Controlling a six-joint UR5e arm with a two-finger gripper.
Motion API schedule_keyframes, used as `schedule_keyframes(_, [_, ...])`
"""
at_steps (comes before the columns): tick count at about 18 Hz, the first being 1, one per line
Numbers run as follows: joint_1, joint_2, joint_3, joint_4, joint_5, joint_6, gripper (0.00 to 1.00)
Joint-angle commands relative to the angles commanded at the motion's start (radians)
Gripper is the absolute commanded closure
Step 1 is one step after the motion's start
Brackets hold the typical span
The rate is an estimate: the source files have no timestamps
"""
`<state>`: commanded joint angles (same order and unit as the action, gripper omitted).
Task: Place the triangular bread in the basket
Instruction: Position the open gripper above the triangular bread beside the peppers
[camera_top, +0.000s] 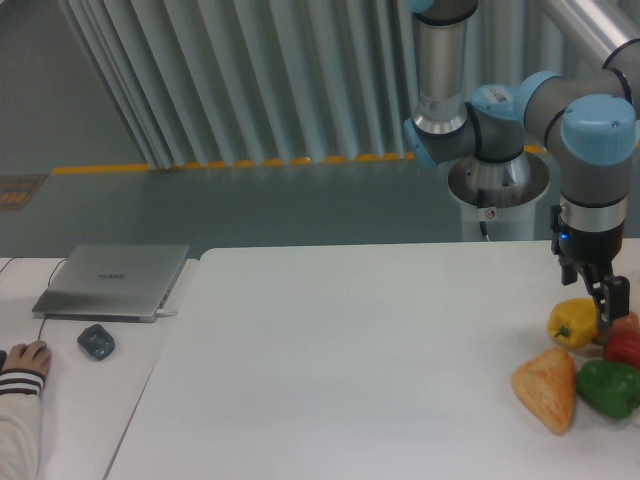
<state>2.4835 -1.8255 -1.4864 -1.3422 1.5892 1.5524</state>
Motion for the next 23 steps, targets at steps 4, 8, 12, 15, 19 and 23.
schedule_keyframes(4, [0.008,0.009,-0.008,-0.023,-0.002,0.026,0.00])
schedule_keyframes(8, [0.017,0.028,-0.023,-0.040,-0.012,0.083,0.00])
schedule_keyframes(12, [0.040,0.029,-0.034,-0.026,-0.103,0.054,0.00])
schedule_keyframes(15, [0.038,0.037,-0.037,-0.008,-0.104,-0.015,0.00])
schedule_keyframes(19, [0.035,0.034,-0.040,0.034,-0.106,-0.101,0.00])
schedule_keyframes(23, [0.002,0.015,-0.043,0.034,-0.101,-0.266,0.00])
